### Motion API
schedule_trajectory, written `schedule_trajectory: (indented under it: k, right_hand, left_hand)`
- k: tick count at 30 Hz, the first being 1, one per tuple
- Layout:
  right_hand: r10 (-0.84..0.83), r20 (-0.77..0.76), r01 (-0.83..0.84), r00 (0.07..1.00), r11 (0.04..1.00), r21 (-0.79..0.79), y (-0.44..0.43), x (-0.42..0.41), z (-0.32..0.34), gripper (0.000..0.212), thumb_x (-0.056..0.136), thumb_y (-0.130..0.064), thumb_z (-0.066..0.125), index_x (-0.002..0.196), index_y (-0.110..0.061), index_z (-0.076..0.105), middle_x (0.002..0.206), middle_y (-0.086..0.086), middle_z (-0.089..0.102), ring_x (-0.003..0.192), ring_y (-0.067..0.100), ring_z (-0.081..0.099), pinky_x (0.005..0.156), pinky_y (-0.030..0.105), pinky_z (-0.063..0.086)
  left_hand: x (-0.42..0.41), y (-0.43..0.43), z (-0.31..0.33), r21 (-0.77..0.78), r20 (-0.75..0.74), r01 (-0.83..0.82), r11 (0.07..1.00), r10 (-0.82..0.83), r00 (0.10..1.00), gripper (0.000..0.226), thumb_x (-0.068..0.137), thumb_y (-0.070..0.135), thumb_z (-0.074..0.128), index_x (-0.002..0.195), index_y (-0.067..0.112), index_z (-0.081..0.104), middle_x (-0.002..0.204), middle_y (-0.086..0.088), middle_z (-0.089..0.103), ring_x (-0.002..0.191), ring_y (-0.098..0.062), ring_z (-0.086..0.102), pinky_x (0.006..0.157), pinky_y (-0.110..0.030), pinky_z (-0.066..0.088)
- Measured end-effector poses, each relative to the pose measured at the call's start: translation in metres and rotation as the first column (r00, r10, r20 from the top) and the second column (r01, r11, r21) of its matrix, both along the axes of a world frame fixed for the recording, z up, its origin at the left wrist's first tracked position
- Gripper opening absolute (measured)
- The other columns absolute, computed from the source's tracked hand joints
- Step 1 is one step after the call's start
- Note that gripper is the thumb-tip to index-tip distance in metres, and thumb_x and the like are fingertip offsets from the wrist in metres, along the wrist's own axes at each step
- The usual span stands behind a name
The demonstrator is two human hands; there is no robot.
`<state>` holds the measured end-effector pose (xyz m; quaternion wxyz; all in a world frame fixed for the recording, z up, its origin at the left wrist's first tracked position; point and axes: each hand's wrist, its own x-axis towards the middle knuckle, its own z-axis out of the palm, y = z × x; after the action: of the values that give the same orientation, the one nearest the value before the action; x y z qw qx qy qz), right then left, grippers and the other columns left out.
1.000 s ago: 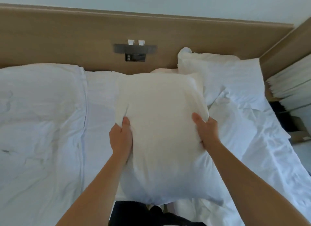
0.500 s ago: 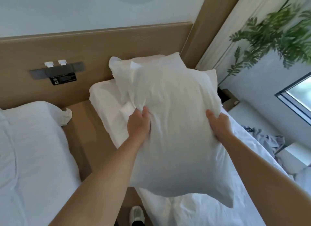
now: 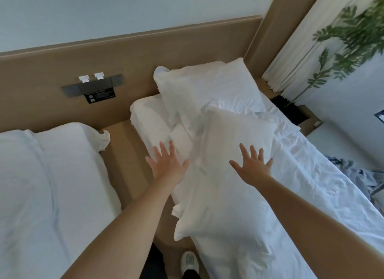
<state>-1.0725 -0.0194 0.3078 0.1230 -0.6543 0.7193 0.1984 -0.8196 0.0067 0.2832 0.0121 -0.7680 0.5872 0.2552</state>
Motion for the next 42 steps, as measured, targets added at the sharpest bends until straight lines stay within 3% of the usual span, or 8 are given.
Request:
schedule_trajectory:
  k: [7, 13, 19, 26, 32, 36, 40, 42]
  right_hand:
    - [0.236, 0.104, -0.244, 0.966, 0.967, 0.075, -0.042, 0.179, -0.029, 0.076, 0.094, -0.070, 0.021, 0.155, -0.035, -0.008, 0.164, 0.002, -0.006, 0.150, 0.033, -0.006, 0.116, 0.063, 0.004]
    - [0.542, 0.162, -0.559, 0.824, 0.825, 0.082, -0.056, 0.356, -0.047, 0.077, 0.092, -0.072, 0.022, 0.155, -0.036, -0.005, 0.164, 0.002, -0.005, 0.150, 0.034, -0.005, 0.116, 0.064, 0.003]
    - [0.765, 0.229, -0.797, 0.602, 0.594, 0.110, -0.076, 0.511, -0.045, 0.074, 0.095, -0.067, 0.029, 0.154, -0.037, -0.004, 0.164, 0.003, -0.002, 0.150, 0.034, -0.007, 0.116, 0.064, 0.004]
    - [0.968, 0.144, -0.971, 0.204, 0.181, 0.158, -0.126, 0.678, -0.088, 0.075, 0.095, -0.069, 0.024, 0.154, -0.037, -0.010, 0.164, 0.002, -0.006, 0.149, 0.034, -0.010, 0.115, 0.062, 0.001]
    - [0.990, 0.132, -0.965, -0.051, -0.082, 0.248, -0.175, 0.800, -0.190, 0.072, 0.101, -0.051, 0.035, 0.154, -0.034, -0.010, 0.164, 0.004, -0.006, 0.150, 0.033, -0.009, 0.117, 0.059, 0.001]
    - [0.971, 0.083, -0.932, -0.223, -0.237, 0.274, -0.202, 0.889, -0.322, 0.074, 0.101, -0.034, 0.043, 0.155, -0.030, -0.007, 0.164, 0.004, -0.002, 0.150, 0.030, -0.004, 0.119, 0.054, 0.006]
    - [0.972, 0.127, -0.930, -0.198, -0.227, 0.289, -0.211, 0.932, -0.434, 0.082, 0.097, -0.020, 0.053, 0.155, -0.030, -0.003, 0.164, 0.002, -0.001, 0.150, 0.027, -0.001, 0.118, 0.051, 0.014]
    - [0.964, 0.130, -0.940, -0.233, -0.257, 0.224, -0.211, 0.946, -0.476, 0.088, 0.094, -0.009, 0.054, 0.154, -0.033, -0.005, 0.164, -0.001, -0.008, 0.150, 0.025, -0.005, 0.117, 0.050, 0.015]
  left_hand:
    - [0.160, 0.013, -0.009, 0.079, 0.135, -0.208, 0.975, 0.196, 0.971, 0.085, 0.091, 0.072, 0.024, 0.155, 0.023, -0.003, 0.163, -0.008, -0.004, 0.149, -0.034, -0.003, 0.116, -0.061, 0.006]
    - [0.284, 0.062, -0.020, 0.147, 0.178, -0.476, 0.867, 0.450, 0.875, 0.080, 0.093, 0.069, 0.022, 0.154, 0.022, 0.002, 0.163, -0.007, -0.001, 0.149, -0.034, -0.001, 0.116, -0.061, 0.005]
    - [0.372, 0.107, -0.032, 0.185, 0.189, -0.718, 0.671, 0.692, 0.696, 0.077, 0.096, 0.064, 0.024, 0.154, 0.018, 0.004, 0.163, -0.009, 0.002, 0.149, -0.034, 0.001, 0.115, -0.061, 0.008]
    - [0.458, 0.086, -0.078, 0.193, 0.185, -0.891, 0.410, 0.877, 0.443, 0.078, 0.096, 0.062, 0.030, 0.154, 0.017, 0.005, 0.162, -0.010, 0.003, 0.149, -0.034, 0.000, 0.115, -0.061, 0.007]
    - [0.527, 0.033, -0.165, 0.285, 0.214, -0.923, 0.259, 0.921, 0.325, 0.079, 0.096, 0.062, 0.030, 0.155, 0.018, 0.003, 0.163, -0.009, 0.002, 0.149, -0.032, 0.001, 0.116, -0.056, 0.012]
    - [0.593, -0.001, -0.281, 0.286, 0.206, -0.937, 0.202, 0.942, 0.266, 0.079, 0.095, 0.062, 0.034, 0.154, 0.018, 0.004, 0.162, -0.007, 0.006, 0.149, -0.030, 0.004, 0.116, -0.051, 0.019]
    - [0.611, -0.019, -0.392, 0.344, 0.202, -0.905, 0.252, 0.921, 0.333, 0.081, 0.092, 0.061, 0.040, 0.152, 0.019, 0.006, 0.158, -0.007, 0.013, 0.145, -0.029, 0.018, 0.109, -0.048, 0.033]
    - [0.612, -0.019, -0.439, 0.341, 0.196, -0.909, 0.238, 0.928, 0.317, 0.081, 0.088, 0.062, 0.047, 0.148, 0.020, 0.011, 0.152, -0.006, 0.021, 0.136, -0.030, 0.028, 0.099, -0.049, 0.042]
